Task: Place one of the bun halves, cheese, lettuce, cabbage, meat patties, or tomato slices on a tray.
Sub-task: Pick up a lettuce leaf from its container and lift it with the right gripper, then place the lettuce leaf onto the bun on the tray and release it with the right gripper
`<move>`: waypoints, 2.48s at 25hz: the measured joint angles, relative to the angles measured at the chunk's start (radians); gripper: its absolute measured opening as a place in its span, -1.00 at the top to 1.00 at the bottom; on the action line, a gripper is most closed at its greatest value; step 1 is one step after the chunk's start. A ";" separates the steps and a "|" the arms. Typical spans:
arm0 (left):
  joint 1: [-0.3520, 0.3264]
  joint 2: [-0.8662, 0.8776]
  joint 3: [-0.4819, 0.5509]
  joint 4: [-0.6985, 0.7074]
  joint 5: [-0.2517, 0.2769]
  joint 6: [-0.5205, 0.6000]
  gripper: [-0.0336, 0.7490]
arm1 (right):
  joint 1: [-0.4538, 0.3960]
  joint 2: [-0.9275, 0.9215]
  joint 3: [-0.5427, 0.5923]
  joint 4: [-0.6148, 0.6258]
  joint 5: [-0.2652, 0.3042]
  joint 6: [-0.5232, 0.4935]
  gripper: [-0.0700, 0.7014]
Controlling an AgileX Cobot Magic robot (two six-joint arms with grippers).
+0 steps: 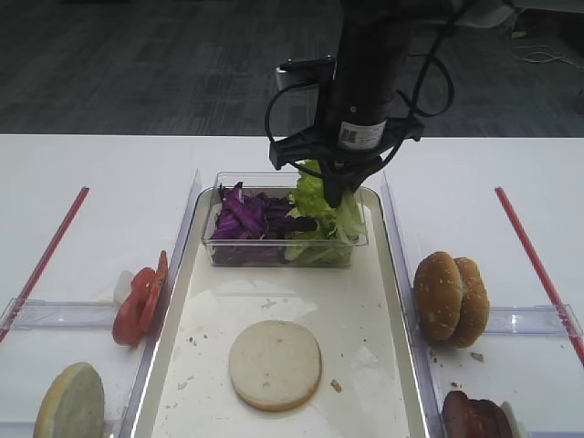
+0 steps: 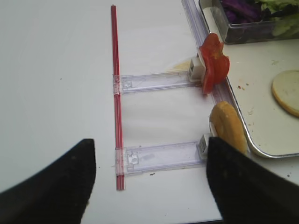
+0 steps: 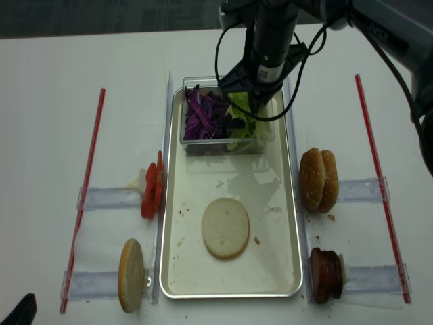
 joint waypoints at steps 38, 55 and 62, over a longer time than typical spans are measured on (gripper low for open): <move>0.000 0.000 0.000 0.000 0.000 0.000 -0.30 | 0.197 -0.168 0.429 0.192 -0.163 -0.049 0.62; 0.000 0.000 0.000 0.000 0.000 0.000 -0.30 | 0.197 -0.120 0.460 0.331 -0.294 -0.127 0.62; 0.000 0.000 0.000 0.000 0.000 0.000 -0.30 | 0.197 -0.090 0.461 0.329 -0.283 -0.128 0.62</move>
